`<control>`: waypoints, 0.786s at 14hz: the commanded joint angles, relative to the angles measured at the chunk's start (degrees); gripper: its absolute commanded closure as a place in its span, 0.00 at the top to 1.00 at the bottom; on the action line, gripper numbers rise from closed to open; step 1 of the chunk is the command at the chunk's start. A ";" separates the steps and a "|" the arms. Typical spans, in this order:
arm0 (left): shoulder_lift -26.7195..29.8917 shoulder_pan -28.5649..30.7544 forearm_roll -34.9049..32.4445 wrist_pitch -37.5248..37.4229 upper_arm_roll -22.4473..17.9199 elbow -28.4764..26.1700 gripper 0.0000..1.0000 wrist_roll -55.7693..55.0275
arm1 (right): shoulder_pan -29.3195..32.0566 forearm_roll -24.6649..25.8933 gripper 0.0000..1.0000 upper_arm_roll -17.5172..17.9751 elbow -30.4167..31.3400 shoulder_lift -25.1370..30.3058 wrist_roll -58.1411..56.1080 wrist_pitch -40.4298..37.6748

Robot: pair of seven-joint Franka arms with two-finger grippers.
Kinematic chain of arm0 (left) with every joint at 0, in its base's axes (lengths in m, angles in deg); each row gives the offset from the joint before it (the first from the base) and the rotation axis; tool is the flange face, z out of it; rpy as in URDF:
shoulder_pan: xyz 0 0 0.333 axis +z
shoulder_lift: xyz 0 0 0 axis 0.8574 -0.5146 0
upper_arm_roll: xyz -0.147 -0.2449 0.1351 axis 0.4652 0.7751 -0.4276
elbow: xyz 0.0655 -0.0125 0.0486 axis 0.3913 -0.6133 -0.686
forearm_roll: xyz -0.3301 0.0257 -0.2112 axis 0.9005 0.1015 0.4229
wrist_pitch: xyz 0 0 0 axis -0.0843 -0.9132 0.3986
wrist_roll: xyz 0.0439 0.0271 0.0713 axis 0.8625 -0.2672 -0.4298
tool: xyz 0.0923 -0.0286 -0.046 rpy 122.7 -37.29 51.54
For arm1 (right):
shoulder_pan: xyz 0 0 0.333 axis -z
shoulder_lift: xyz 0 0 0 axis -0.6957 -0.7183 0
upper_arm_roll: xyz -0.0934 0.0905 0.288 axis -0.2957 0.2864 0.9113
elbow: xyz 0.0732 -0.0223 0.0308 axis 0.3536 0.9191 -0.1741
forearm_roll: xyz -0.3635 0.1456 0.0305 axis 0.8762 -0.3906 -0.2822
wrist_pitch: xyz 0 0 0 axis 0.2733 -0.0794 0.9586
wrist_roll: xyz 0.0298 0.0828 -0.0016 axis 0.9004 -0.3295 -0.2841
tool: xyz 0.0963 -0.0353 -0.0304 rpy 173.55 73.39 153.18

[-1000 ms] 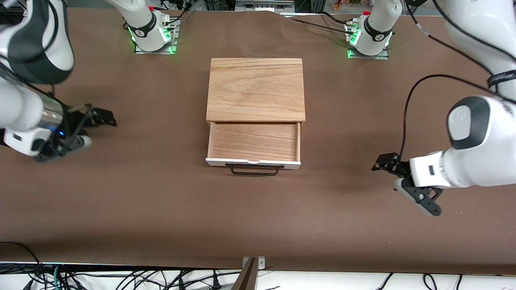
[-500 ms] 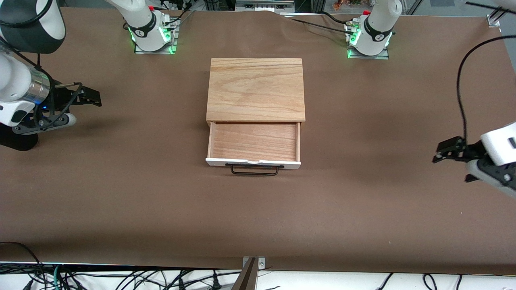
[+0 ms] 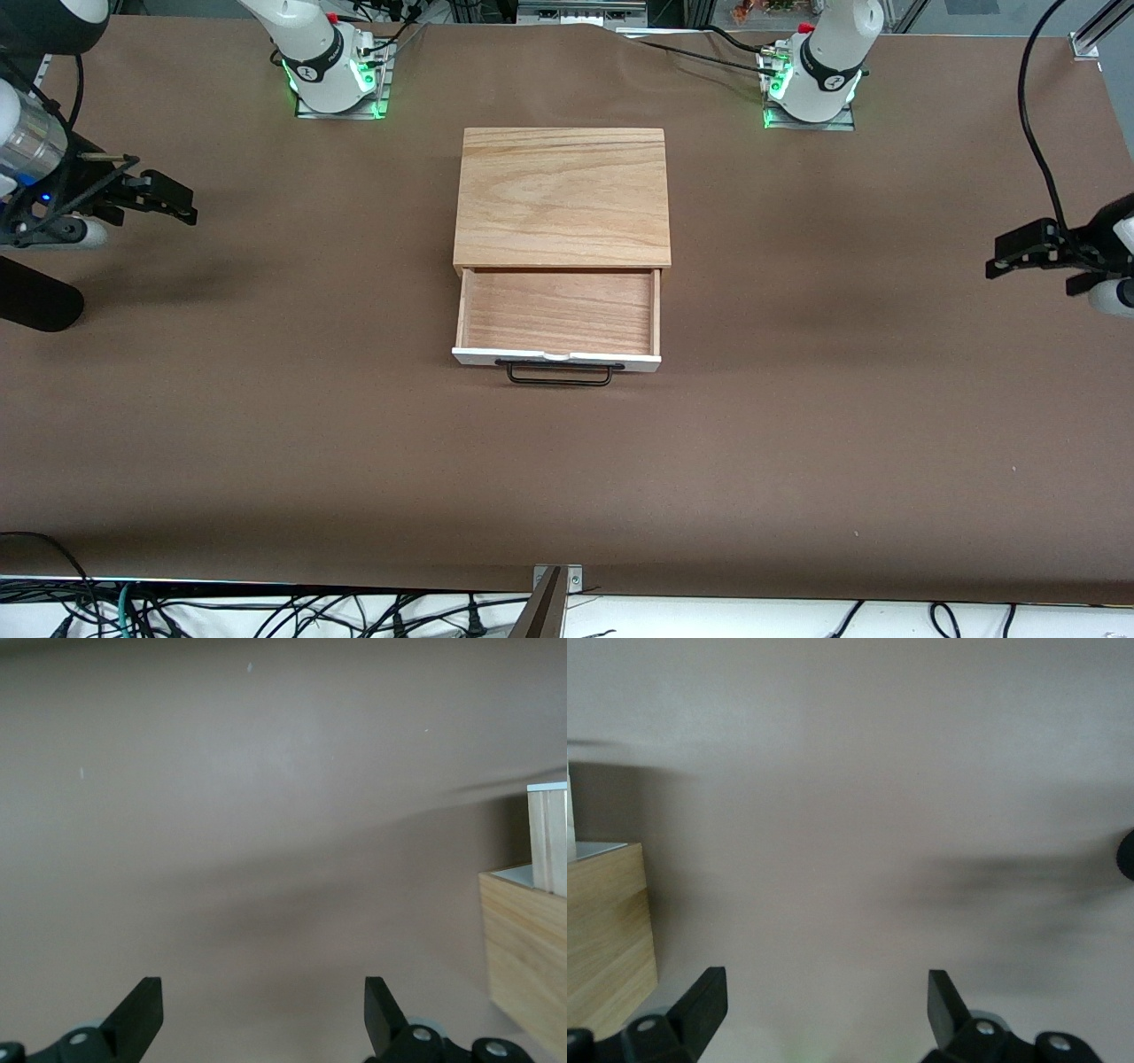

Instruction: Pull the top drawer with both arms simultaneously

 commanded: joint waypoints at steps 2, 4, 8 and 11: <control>6.76 -0.08 -1.04 0.90 1.11 -10.57 1.00 -3.21 | 0.86 0.30 1.00 1.29 0.75 0.96 0.65 0.27; 6.59 -0.08 -1.12 0.47 2.42 -10.24 1.00 -3.82 | 0.94 0.03 1.00 0.77 0.39 0.26 -0.32 -0.09; 6.41 -0.26 -1.39 0.03 2.61 -10.06 1.00 -3.83 | 0.94 -0.05 1.00 0.86 0.31 -0.09 -0.32 0.44; 6.32 -0.26 -1.30 0.03 2.52 -9.97 1.00 -3.83 | 0.94 -0.14 1.00 0.85 0.39 -0.19 -0.59 1.31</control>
